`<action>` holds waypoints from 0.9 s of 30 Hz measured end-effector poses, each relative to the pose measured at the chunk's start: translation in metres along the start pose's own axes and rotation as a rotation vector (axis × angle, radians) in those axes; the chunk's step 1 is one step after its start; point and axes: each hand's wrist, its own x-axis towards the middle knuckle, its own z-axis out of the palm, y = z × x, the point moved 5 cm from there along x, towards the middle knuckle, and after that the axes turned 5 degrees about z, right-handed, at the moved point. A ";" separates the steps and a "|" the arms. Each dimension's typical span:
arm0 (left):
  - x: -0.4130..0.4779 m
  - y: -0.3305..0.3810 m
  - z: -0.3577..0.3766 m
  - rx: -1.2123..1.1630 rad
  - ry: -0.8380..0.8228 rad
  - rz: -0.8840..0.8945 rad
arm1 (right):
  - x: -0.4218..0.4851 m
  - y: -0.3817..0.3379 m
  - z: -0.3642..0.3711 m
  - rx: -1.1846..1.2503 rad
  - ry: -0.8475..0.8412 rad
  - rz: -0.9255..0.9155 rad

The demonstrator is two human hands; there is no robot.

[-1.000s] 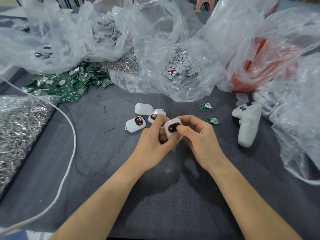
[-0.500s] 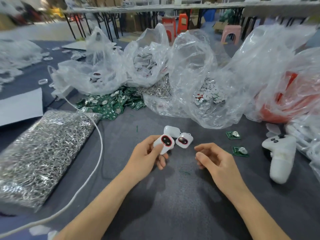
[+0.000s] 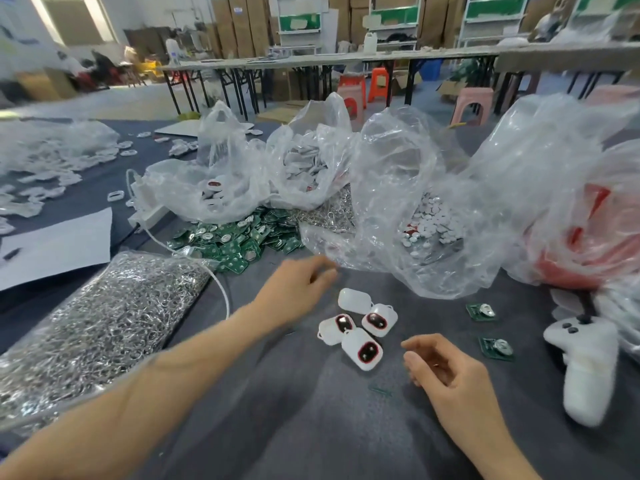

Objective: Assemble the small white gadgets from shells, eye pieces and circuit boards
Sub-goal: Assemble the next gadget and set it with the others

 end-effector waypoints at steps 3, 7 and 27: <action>0.051 0.001 -0.019 0.016 0.056 0.007 | 0.001 -0.007 -0.001 -0.229 0.127 -0.179; 0.094 0.049 -0.054 -0.113 0.454 0.180 | 0.005 -0.013 -0.002 -0.378 0.255 -0.367; 0.133 0.311 0.151 -0.229 -0.206 0.714 | 0.015 -0.017 -0.008 -0.489 0.265 -0.227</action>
